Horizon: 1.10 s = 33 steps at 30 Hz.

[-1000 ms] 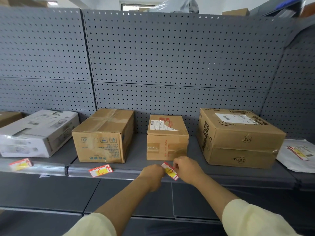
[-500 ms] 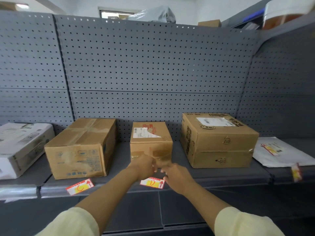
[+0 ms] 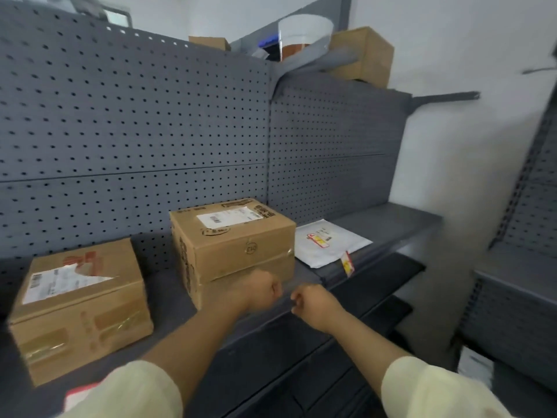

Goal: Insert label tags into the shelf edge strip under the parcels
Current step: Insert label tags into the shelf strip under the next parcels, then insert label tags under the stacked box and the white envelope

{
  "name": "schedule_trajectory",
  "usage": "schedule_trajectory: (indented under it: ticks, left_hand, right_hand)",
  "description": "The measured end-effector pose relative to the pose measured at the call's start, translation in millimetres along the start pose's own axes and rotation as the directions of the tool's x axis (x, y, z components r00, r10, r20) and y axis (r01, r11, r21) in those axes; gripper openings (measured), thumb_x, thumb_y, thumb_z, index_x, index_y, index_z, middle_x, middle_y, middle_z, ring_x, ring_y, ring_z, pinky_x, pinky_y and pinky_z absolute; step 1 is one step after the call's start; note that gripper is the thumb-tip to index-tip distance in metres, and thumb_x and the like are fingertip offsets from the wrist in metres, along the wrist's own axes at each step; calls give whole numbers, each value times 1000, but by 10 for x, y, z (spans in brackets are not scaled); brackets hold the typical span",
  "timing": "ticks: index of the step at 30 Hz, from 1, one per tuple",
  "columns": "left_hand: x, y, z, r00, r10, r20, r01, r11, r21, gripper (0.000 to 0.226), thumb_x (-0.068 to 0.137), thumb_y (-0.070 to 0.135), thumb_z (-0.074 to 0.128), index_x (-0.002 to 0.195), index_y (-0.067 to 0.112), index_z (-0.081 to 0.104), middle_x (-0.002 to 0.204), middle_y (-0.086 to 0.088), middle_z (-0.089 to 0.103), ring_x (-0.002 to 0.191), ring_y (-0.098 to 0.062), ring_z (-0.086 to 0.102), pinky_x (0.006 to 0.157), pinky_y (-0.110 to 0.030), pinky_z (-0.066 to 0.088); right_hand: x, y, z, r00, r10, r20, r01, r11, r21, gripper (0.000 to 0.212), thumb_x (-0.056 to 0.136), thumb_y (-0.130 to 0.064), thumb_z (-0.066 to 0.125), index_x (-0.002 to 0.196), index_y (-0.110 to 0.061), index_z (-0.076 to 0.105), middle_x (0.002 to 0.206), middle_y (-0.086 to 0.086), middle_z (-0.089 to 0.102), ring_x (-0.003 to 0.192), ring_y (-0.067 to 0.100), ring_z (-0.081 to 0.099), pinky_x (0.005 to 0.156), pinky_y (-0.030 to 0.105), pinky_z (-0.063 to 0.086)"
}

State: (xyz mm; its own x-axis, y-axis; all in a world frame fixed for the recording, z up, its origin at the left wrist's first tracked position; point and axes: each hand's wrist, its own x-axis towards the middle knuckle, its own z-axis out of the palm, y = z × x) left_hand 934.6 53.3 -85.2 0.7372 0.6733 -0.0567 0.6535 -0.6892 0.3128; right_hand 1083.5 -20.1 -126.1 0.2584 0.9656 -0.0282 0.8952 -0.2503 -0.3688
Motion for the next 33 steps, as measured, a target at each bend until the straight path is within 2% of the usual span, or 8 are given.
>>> schedule_trajectory:
  ticks: [4, 7, 10, 15, 19, 23, 29, 33]
  left_hand:
    - [561, 431, 191, 995, 72, 64, -73, 997, 24, 26, 90, 15, 47, 102, 23, 68, 116, 0, 67, 107, -21, 61, 92, -32, 49]
    - [1002, 719, 299, 994, 72, 82, -75, 997, 29, 24, 90, 17, 49, 104, 23, 67, 118, -1, 65, 106, -22, 60, 90, -30, 48]
    - [1426, 960, 363, 998, 30, 63, -32, 999, 30, 26, 86, 15, 52, 106, 22, 67, 118, -4, 62, 106, -23, 60, 92, -33, 50]
    - [1966, 1199, 409, 999, 30, 26, -33, 993, 116, 26, 93, 17, 48, 112, 16, 65, 119, -8, 63, 106, -25, 59, 92, -33, 50]
    - [2211, 1228, 468, 1000, -2, 26, -1, 991, 135, 28, 99, 28, 45, 113, 12, 64, 116, -9, 65, 103, -24, 61, 83, -28, 45]
    - [2365, 1189, 441, 999, -23, 46, 17, 992, 128, 29, 97, 25, 46, 118, 12, 63, 121, -8, 62, 109, -25, 58, 91, -31, 47]
    - [2517, 1029, 444, 996, -40, 75, 31, 993, 117, 29, 94, 21, 49, 118, 13, 64, 124, -9, 61, 111, -26, 57, 97, -36, 49]
    - [2583, 906, 468, 994, -58, 95, 47, 993, 109, 31, 92, 14, 50, 120, 15, 64, 126, -8, 60, 112, -25, 57, 96, -35, 50]
  right_hand:
    - [1, 749, -216, 990, 139, -31, -140, 990, -11, 32, 87, -26, 64, 117, -18, 58, 120, 8, 62, 109, 27, 59, 93, 38, 50]
    - [122, 1244, -375, 980, 200, -21, -201, 979, -32, 40, 85, -30, 66, 122, -19, 56, 126, 8, 59, 115, 26, 56, 96, 36, 48]
    - [320, 1685, -547, 976, 218, -21, -219, 974, -52, 42, 86, -29, 66, 125, -18, 55, 129, 9, 58, 117, 27, 55, 97, 35, 48]
    - [669, 2227, -774, 978, 206, -22, -207, 975, -77, 38, 89, -26, 63, 125, -16, 56, 130, 8, 57, 119, 26, 54, 98, 35, 47]
    - [951, 2405, -821, 984, 176, -17, -176, 980, -90, 34, 89, -26, 61, 122, -16, 58, 128, 8, 59, 117, 27, 55, 97, 34, 48]
    - [1219, 2427, -824, 989, 144, -39, -147, 987, -72, 31, 91, -23, 60, 121, -16, 60, 125, 9, 60, 113, 27, 57, 96, 36, 49]
    - [1561, 2331, -715, 992, 102, -76, -105, 994, -35, 17, 89, -19, 61, 104, -18, 69, 104, 6, 67, 93, 22, 64, 85, 35, 56]
    - [1685, 2304, -617, 995, 68, -75, -69, 998, -9, 18, 90, -20, 62, 106, -19, 68, 106, 3, 66, 93, 18, 63, 89, 36, 55]
